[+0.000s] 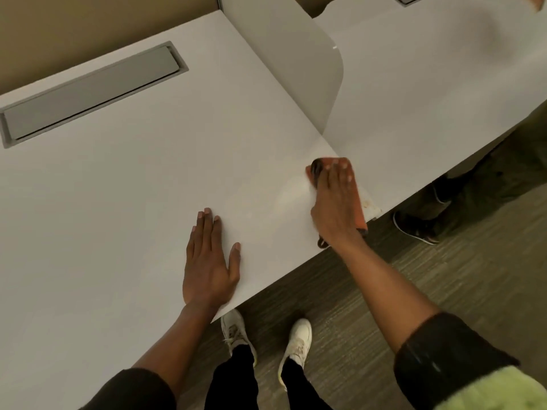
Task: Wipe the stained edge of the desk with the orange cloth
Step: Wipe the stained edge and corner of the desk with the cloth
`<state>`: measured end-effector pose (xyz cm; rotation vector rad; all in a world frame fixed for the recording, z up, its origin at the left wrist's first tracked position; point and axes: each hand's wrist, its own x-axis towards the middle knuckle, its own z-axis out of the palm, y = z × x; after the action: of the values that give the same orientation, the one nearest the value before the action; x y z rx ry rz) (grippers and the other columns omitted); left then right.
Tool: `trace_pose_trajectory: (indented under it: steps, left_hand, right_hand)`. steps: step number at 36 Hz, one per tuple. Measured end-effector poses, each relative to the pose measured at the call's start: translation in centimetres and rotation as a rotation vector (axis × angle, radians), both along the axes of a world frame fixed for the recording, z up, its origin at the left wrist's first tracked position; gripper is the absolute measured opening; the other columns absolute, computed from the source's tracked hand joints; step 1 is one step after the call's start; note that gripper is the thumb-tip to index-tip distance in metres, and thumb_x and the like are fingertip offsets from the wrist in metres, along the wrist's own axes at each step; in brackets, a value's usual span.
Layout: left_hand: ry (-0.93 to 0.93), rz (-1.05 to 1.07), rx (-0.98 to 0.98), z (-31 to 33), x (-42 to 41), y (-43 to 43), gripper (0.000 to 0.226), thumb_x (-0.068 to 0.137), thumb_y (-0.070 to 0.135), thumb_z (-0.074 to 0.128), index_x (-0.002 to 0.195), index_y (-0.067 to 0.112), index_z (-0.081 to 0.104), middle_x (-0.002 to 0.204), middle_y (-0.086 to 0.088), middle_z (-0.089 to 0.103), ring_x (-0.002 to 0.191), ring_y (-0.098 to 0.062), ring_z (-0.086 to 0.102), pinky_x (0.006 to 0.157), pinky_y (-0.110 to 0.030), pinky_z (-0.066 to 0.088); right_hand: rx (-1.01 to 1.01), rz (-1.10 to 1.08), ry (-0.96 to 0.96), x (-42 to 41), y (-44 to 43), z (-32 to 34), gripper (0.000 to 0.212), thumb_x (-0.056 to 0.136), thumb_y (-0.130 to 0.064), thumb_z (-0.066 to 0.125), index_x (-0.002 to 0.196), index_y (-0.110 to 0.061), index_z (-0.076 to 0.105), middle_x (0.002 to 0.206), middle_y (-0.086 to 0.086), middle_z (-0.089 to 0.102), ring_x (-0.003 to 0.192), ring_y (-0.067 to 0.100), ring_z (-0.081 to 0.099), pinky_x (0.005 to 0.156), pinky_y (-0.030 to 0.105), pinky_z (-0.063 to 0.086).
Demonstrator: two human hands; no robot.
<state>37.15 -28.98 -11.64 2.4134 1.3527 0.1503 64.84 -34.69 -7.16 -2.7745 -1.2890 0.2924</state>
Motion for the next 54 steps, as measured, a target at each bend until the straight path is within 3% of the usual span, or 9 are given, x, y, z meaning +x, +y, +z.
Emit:
trace_pose_trajectory:
  steps: [7,10,13,15,23,32,41,50,54]
  left_hand:
    - [0.001,0.001,-0.003,-0.1,0.0,0.0,0.078,0.112,0.056,0.029,0.177,0.017,0.009,0.185,0.004,-0.006,0.170,-0.009,-0.013,0.139,-0.038,0.002]
    - [0.008,0.000,-0.003,-0.2,0.0,0.1,0.079,0.112,0.057,0.028,0.177,0.017,0.007,0.185,0.005,-0.008,0.170,-0.009,-0.013,0.139,-0.037,0.001]
    - [0.008,0.001,-0.001,-0.2,0.0,0.0,0.079,0.112,0.057,0.028,0.177,0.018,0.007,0.185,0.004,-0.008,0.170,-0.009,-0.013,0.139,-0.038,0.003]
    - [0.009,-0.003,0.002,-0.1,0.0,0.0,0.079,0.112,0.057,0.028,0.177,0.017,0.008,0.185,0.004,-0.008,0.170,-0.009,-0.012,0.139,-0.038,0.003]
    - [0.017,-0.004,0.000,0.2,0.1,-0.1,0.078,0.112,0.056,0.029,0.176,0.016,0.011,0.186,0.004,-0.005,0.170,-0.009,-0.012,0.137,-0.030,-0.005]
    - [0.019,-0.003,-0.004,0.5,0.3,-0.2,0.078,0.112,0.053,0.031,0.176,0.014,0.013,0.186,0.003,-0.004,0.170,-0.009,-0.012,0.138,-0.031,-0.005]
    - [0.027,0.002,-0.017,0.7,0.4,-0.3,0.078,0.111,0.054,0.031,0.176,0.013,0.013,0.185,0.002,-0.004,0.170,-0.010,-0.012,0.139,-0.038,0.002]
    - [0.018,0.009,-0.018,0.8,0.4,-0.4,0.080,0.110,0.057,0.029,0.176,0.016,0.013,0.185,0.004,-0.005,0.170,-0.010,-0.012,0.138,-0.039,0.002]
    - [0.011,0.002,-0.004,0.7,0.4,-0.4,0.079,0.111,0.055,0.031,0.176,0.013,0.016,0.186,0.002,-0.001,0.171,-0.010,-0.011,0.139,-0.040,0.004]
  right_hand:
    - [0.007,-0.222,0.047,-1.3,1.7,0.0,0.078,0.102,-0.011,0.052,0.163,0.006,0.006,0.172,0.030,0.003,0.161,0.044,0.000,0.132,0.053,0.005]
    - [0.098,-0.157,0.088,-6.6,-0.1,-0.6,0.077,0.098,-0.004,0.049,0.164,0.002,0.009,0.173,0.028,0.001,0.162,0.042,-0.003,0.132,0.052,0.005]
    - [0.132,-0.015,0.102,-10.4,-2.5,-1.1,0.077,0.091,-0.003,0.030,0.165,0.001,0.010,0.173,0.026,-0.002,0.162,0.040,-0.004,0.132,0.053,0.007]
    - [0.117,0.005,0.102,-9.7,-3.0,-1.2,0.077,0.089,-0.003,0.025,0.165,0.000,0.011,0.173,0.026,-0.001,0.162,0.039,-0.004,0.132,0.053,0.007]
    - [0.035,-0.207,0.003,-0.6,1.0,-0.4,0.074,0.100,-0.004,0.050,0.164,0.002,0.012,0.173,0.026,0.006,0.162,0.040,-0.003,0.132,0.052,0.002]
    - [0.141,-0.096,0.052,-7.5,-5.3,-1.1,0.075,0.097,0.002,0.045,0.164,0.004,0.010,0.172,0.029,-0.001,0.162,0.041,-0.005,0.132,0.052,0.009]
    - [0.031,-0.182,0.013,1.5,-2.8,-0.5,0.076,0.100,-0.001,0.051,0.163,0.004,0.009,0.172,0.028,0.005,0.162,0.041,-0.001,0.133,0.052,0.005]
    - [0.123,-0.004,0.127,-7.5,-8.5,-0.9,0.080,0.094,0.002,0.046,0.164,0.003,0.006,0.171,0.028,-0.007,0.161,0.040,-0.008,0.133,0.052,0.008]
    - [0.087,-0.001,0.077,-5.1,-8.7,-0.9,0.075,0.096,0.001,0.039,0.164,0.004,0.009,0.172,0.029,-0.002,0.162,0.040,-0.006,0.133,0.052,0.007]
